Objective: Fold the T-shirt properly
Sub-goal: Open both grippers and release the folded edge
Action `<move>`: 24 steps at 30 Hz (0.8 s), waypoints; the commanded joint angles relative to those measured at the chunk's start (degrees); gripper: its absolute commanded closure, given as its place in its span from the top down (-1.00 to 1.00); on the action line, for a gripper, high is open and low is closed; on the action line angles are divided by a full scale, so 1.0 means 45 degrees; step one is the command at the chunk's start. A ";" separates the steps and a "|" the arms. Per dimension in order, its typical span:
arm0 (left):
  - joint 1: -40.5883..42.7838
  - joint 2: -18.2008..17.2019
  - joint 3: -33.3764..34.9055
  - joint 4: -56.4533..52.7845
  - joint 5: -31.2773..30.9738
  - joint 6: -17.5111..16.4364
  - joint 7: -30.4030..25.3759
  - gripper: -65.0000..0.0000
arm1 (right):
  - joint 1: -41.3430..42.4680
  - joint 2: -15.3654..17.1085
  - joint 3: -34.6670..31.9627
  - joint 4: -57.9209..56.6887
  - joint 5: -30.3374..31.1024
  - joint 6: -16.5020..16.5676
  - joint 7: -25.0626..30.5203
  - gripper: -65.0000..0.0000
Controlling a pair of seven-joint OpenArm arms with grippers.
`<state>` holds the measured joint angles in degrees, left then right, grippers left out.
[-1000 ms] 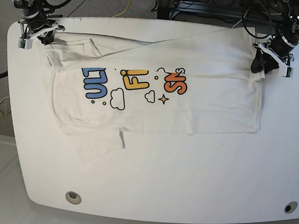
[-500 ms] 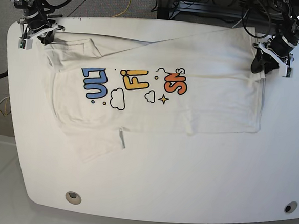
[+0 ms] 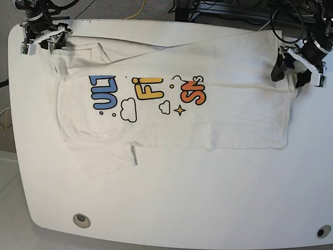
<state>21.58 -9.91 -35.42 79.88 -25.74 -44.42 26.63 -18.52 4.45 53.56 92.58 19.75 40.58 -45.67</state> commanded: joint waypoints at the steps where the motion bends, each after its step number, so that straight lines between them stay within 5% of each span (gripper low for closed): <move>1: 0.0410 0.0024 0.0047 -0.0393 0.2388 0.0983 0.2707 0.80 | -0.0055 0.0194 0.0298 0.0341 -0.0178 -0.0128 -0.0137 0.46; 5: 0.0390 0.0024 0.0027 -0.0334 0.2369 0.0983 0.2707 0.80 | -0.0055 0.0194 0.0337 0.0732 -0.0178 -0.0128 -0.0137 0.86; 8: 0.0312 0.0024 0.0027 -0.0314 0.2369 0.0983 0.2707 0.80 | -0.0055 0.0194 0.0337 0.1162 -0.0178 -0.0128 -0.0156 0.98; 24: -0.0098 0.0044 -0.0617 0.1385 0.2369 0.0983 0.3527 0.80 | 0.0102 0.0194 0.0357 0.2431 -0.0178 -0.0128 -0.0234 0.98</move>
<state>20.29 -9.65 -37.93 85.23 -20.99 -42.70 34.48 -18.59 4.45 54.78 102.32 18.22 39.97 -47.66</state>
